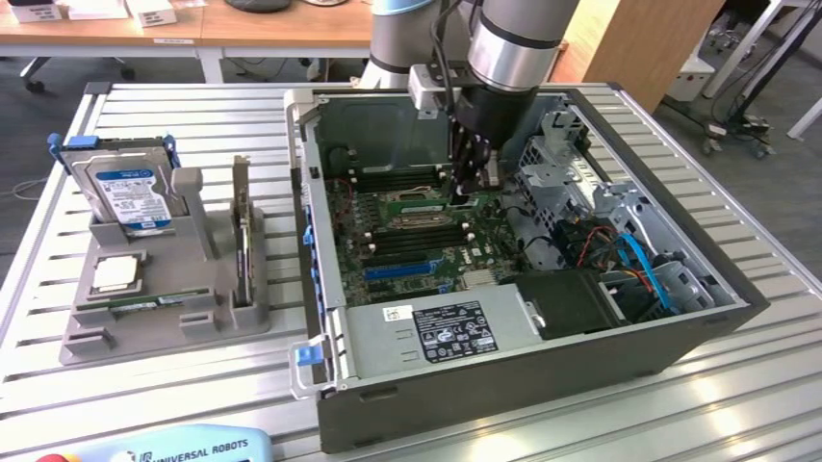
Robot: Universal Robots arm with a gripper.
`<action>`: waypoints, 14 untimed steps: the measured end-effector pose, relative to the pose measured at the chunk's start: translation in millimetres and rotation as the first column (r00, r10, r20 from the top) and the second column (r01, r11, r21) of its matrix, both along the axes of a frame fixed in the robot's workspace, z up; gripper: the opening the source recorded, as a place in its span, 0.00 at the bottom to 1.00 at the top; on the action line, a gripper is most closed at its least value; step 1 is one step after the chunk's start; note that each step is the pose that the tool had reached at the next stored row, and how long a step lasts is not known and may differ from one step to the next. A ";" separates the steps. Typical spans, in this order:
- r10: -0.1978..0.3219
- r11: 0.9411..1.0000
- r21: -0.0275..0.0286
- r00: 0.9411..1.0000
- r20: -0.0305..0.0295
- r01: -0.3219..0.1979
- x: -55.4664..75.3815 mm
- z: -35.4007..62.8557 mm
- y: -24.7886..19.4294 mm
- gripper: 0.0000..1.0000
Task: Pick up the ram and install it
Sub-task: 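Insert the ram into the slot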
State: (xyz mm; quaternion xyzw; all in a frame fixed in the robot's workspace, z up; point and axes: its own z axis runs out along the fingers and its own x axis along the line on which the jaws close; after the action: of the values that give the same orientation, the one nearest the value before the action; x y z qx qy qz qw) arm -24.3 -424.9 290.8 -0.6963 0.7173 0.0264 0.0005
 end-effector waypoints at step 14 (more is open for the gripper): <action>0.000 1.000 0.000 1.000 0.000 0.000 0.0 -5.7 0.0 0.11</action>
State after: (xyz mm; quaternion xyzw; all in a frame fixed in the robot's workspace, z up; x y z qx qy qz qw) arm -24.3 -424.9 285.1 -0.6963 0.7173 0.0264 0.0005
